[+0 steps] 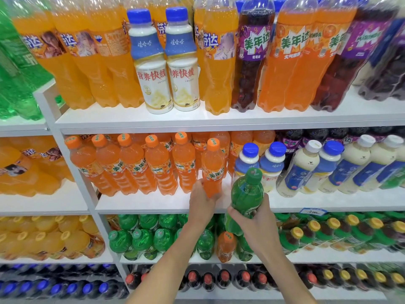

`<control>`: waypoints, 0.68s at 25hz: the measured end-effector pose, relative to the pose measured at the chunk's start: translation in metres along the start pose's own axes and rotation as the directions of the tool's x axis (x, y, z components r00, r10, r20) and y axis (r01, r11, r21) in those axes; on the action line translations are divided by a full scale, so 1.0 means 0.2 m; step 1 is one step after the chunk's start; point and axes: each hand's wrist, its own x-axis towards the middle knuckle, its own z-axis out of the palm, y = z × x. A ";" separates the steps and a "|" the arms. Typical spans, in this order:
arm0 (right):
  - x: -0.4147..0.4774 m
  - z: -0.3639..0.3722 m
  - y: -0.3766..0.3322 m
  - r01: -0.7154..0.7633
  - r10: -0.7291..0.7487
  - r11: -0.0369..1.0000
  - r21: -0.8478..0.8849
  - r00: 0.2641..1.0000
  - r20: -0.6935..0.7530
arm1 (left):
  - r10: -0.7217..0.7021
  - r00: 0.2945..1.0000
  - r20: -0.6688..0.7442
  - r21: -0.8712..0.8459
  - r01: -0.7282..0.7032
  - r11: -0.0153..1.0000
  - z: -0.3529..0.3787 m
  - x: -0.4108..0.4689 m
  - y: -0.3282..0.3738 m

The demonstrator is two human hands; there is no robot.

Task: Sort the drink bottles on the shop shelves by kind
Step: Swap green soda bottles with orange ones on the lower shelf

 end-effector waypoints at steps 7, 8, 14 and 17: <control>-0.01 0.00 0.00 -0.001 0.001 1.000 0.008 1.000 0.004 | 0.040 0.987 -0.158 0.071 -0.029 0.997 0.02 -0.04 0.01; -0.01 0.00 0.01 -0.003 0.003 1.000 0.004 1.000 0.004 | 0.046 0.984 -0.170 0.064 -0.036 0.997 0.03 -0.04 0.02; -0.03 -0.01 0.03 -0.028 0.028 1.000 0.001 1.000 -0.006 | 0.000 0.968 -0.250 0.053 0.014 0.998 0.08 -0.03 0.07; -0.04 -0.02 0.04 -0.036 0.036 0.999 -0.016 0.999 -0.020 | -0.024 0.959 -0.282 0.082 0.049 0.995 0.09 -0.03 0.07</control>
